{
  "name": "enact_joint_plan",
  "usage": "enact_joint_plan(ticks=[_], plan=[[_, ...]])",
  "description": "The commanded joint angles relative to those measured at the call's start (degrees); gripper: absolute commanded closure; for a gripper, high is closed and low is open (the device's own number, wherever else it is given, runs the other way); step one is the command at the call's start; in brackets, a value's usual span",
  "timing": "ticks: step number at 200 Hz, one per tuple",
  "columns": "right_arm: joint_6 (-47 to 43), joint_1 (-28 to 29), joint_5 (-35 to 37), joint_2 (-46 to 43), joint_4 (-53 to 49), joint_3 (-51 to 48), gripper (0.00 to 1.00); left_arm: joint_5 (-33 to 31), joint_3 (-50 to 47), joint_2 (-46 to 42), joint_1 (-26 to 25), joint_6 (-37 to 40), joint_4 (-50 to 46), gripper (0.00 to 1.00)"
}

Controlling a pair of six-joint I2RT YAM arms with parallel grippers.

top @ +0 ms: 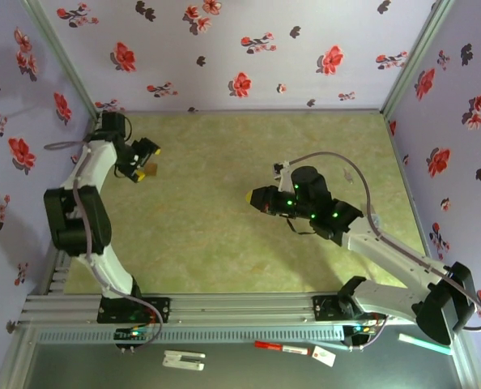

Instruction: Unlock with the key

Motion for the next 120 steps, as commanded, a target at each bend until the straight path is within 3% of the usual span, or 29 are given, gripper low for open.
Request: enact_joint_plan(ticks=[1,41,120], plan=[[-1.59,0.46,0.73,0.58,-0.11,-0.46,1.00,-2.45,6.46,6.11,0.55,-2.00,-5.90,0.18],[-1.32,0.48,0.46,2.14,0.92,-1.34,1.00,-5.81,12.38,15.09,0.97,-5.40,-9.52,0.18],[0.02,0.46,-1.15,6.00,4.39,-1.21,1.00,-8.59,15.33,20.69,1.34,-8.49,-8.32,0.22]])
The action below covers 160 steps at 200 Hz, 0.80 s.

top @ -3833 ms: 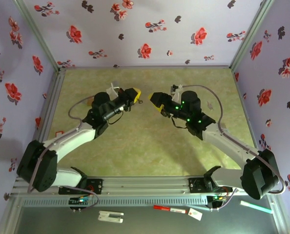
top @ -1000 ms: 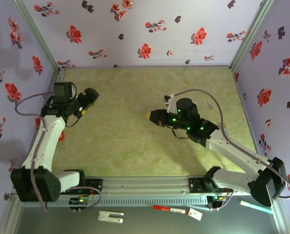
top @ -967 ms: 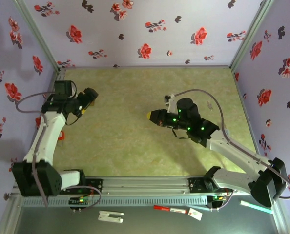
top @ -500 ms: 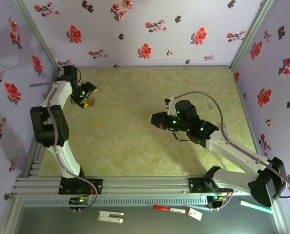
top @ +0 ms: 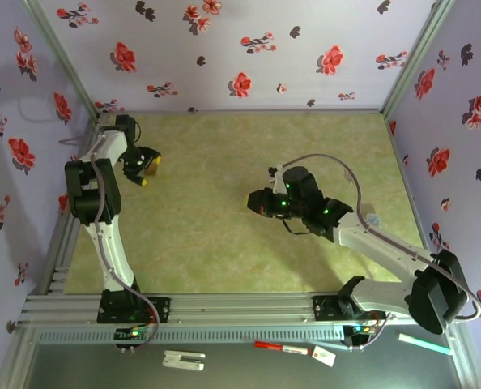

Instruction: Unlock with the key

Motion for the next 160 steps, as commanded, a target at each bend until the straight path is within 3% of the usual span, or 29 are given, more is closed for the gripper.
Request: enact_joint_plan(ticks=[1,117,160], plan=[[-0.01,0.43,-0.91,0.81,3.65,-0.73,1.00,-2.53,2.56,1.72,0.69,-1.94,-1.64,0.22],[1.77,2.06,0.20,0.74,7.17,-4.20,1.00,-2.37,11.12,9.60,0.81,-4.76,-4.20,0.22],[1.64,2.23,0.36,0.73,7.13,-4.42,1.00,-1.89,11.56,11.72,0.77,-2.63,-7.73,0.27]])
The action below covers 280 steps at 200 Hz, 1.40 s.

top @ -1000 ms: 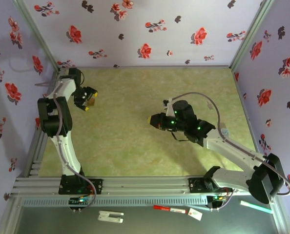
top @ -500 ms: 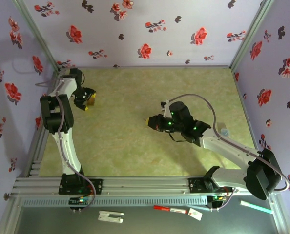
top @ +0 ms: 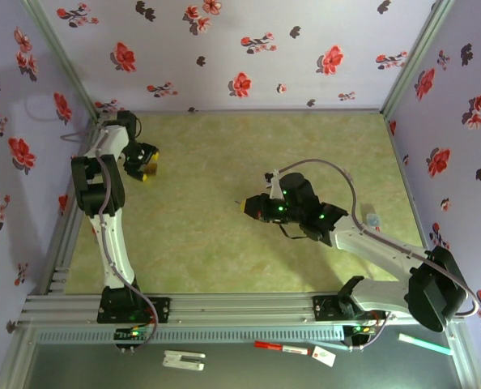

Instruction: Unlock with the key

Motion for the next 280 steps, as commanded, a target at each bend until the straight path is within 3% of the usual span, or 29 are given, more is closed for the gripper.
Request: enact_joint_plan(ticks=[1,66,129,169,212,231,252,266,280], plan=[[0.53,0.42,0.52,0.26,1.62,-0.83,1.00,-0.36,0.28,3.10,0.40,1.38,-3.27,0.28],[-0.21,0.42,0.30,0.27,1.12,-0.13,1.00,-0.59,0.59,4.21,-0.04,8.29,-7.35,0.50],[-0.39,0.42,-0.22,1.14,1.51,0.44,1.00,3.79,-9.58,-2.59,-0.15,10.91,-0.32,0.67],[-1.28,0.74,-0.08,3.22,2.31,1.79,1.00,14.19,-24.06,-12.10,-0.13,8.56,15.34,0.73],[-4.81,3.49,0.61,8.97,3.30,5.16,1.00,27.00,-42.60,-26.51,-1.65,-0.98,38.36,0.79],[-5.29,4.03,0.61,11.49,6.38,6.17,1.00,29.75,-48.61,-33.26,-2.90,-4.72,45.79,0.80],[-6.03,4.04,1.47,14.22,6.30,8.36,1.00,28.53,-49.99,-37.45,-3.27,-3.75,39.35,0.80],[-6.17,4.02,0.83,15.49,6.21,9.71,1.00,26.14,-49.87,-39.98,-3.21,-1.25,34.99,0.74],[-6.17,4.05,0.77,15.77,5.95,10.06,1.00,21.29,-49.18,-42.38,-3.12,0.59,30.55,0.62]])
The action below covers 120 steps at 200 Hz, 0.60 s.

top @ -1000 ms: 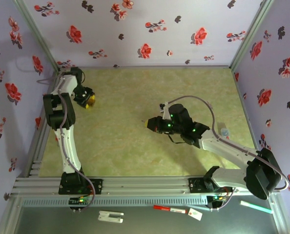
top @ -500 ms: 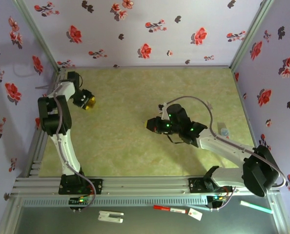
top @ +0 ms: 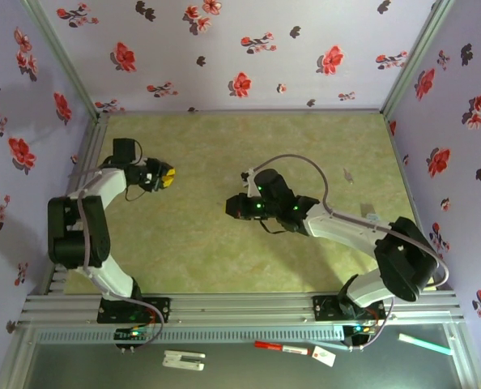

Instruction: Unlock with the key

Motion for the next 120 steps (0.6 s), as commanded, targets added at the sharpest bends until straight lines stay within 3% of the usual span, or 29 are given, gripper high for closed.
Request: enact_joint_plan(ticks=[1,15,45,85,91,97,120], plan=[[-1.84,0.17,0.57,0.58,1.42,2.50,1.00,-4.34,0.62,-3.77,0.43,2.16,-6.44,0.61],[-2.81,0.14,1.18,0.00,-0.57,2.76,1.00,-7.20,3.09,-3.06,0.50,2.29,-10.28,0.46],[-3.61,0.03,2.06,-1.99,-3.64,2.09,1.00,-13.16,12.73,4.12,-0.85,4.05,-18.64,0.33],[-2.57,-0.04,4.03,-6.09,-4.92,-0.97,1.00,-20.35,27.39,16.82,-2.65,5.27,-30.73,0.31],[-2.46,-0.06,4.15,-6.89,-5.00,-1.50,1.00,-21.18,28.70,18.22,-2.82,4.81,-31.38,0.13],[-2.46,-0.10,4.45,-7.61,-5.25,-1.95,1.00,-22.03,30.01,19.25,-3.01,4.26,-31.96,0.03],[-2.72,-0.09,5.07,-10.12,-6.74,-3.20,1.00,-23.36,33.44,22.97,-3.13,1.48,-33.21,0.00]])
